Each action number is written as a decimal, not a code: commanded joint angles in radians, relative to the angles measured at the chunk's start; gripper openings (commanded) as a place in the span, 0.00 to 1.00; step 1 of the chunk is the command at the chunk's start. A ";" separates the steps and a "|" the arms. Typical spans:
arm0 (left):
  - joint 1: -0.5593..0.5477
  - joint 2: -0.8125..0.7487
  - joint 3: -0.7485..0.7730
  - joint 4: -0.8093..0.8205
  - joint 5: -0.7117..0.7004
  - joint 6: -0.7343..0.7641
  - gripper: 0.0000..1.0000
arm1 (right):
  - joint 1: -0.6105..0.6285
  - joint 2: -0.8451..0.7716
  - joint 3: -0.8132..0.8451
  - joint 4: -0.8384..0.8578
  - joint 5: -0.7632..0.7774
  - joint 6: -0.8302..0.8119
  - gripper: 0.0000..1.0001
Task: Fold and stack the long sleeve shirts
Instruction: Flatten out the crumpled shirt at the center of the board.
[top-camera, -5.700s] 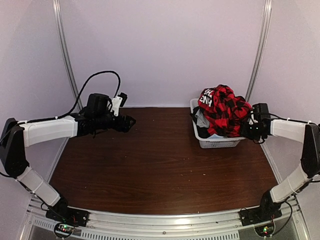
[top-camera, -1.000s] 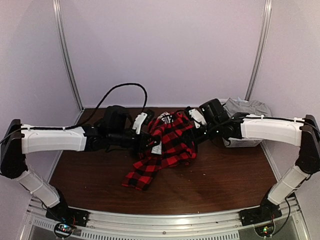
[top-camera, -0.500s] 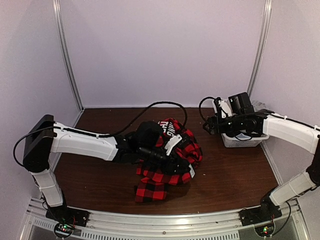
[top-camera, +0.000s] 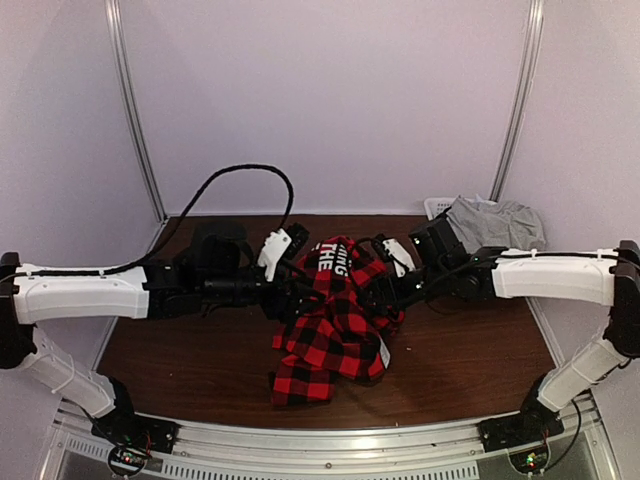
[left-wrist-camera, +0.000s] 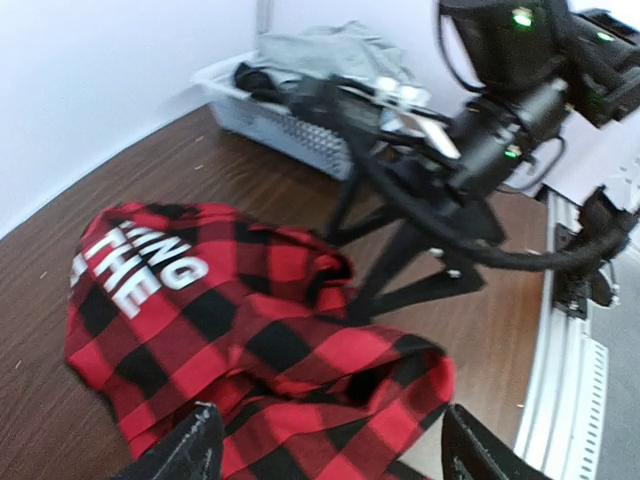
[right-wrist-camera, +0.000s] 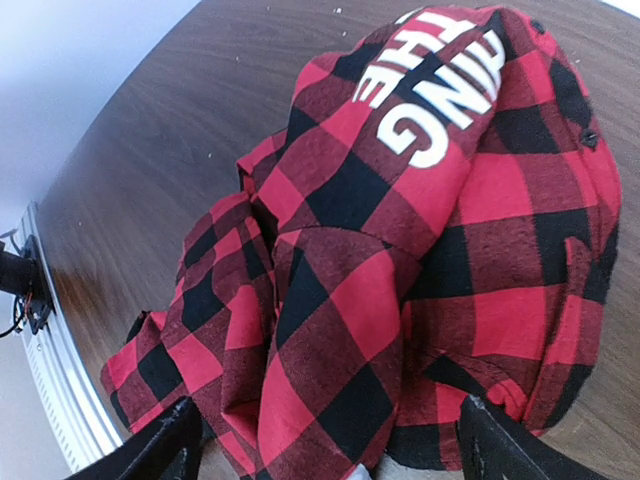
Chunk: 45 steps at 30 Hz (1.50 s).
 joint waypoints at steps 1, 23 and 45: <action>0.104 -0.076 -0.106 -0.009 -0.156 -0.095 0.76 | 0.040 0.107 0.064 0.048 0.018 -0.001 0.87; 0.223 -0.061 -0.135 0.024 -0.292 -0.098 0.89 | 0.016 -0.027 0.434 -0.294 0.364 -0.157 0.00; -0.006 0.299 0.086 0.236 0.011 0.079 0.87 | -0.220 -0.090 0.727 -0.489 0.411 -0.141 0.00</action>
